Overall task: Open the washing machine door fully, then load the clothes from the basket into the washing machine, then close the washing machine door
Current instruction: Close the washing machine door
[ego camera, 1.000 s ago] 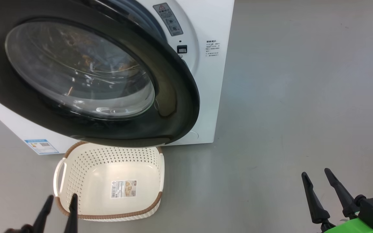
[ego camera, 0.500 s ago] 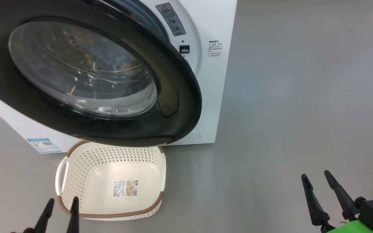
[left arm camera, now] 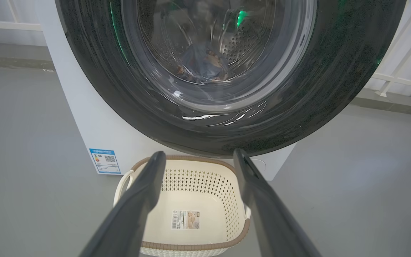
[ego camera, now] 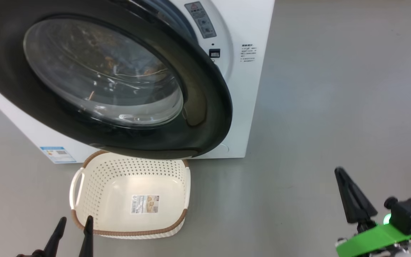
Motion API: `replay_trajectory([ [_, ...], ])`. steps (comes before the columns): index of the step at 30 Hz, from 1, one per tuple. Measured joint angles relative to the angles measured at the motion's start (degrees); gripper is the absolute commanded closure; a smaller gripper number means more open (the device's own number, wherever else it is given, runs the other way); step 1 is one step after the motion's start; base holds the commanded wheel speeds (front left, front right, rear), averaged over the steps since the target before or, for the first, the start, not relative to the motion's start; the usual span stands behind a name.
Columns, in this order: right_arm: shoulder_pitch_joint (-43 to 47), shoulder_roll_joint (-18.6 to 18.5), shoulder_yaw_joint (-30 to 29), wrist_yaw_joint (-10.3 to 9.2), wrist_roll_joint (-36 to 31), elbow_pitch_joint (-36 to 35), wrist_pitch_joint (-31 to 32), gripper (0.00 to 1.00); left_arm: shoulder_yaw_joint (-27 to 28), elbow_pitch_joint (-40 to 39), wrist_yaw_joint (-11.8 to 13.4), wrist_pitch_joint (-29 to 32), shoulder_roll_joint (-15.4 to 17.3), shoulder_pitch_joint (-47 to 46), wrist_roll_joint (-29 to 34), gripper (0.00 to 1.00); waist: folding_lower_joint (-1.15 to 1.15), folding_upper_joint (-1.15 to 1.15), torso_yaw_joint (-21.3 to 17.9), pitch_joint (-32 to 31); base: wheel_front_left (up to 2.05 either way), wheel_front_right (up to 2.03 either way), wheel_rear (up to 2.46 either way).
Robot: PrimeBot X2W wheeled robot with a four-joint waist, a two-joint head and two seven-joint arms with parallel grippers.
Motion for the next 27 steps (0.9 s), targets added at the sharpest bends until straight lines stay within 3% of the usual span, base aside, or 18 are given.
replay_trajectory([
  [14, -14.09, 0.05, 9.33, 0.0, 1.13, 1.64, 0.0, 1.0, -1.2, -1.45, 0.0, 0.0, -1.66, -2.21, 0.36, 0.0, 0.0, 0.0, 5.35, 0.98, 0.0, 0.0, 0.0],
  [27, -23.89, 0.31, 16.33, 0.0, 2.02, 10.04, 0.0, 1.0, -3.26, -1.55, 0.0, 0.0, -2.67, -4.96, 0.34, 0.0, 0.0, 0.0, 11.32, 4.87, 0.0, 0.0, 0.0],
])
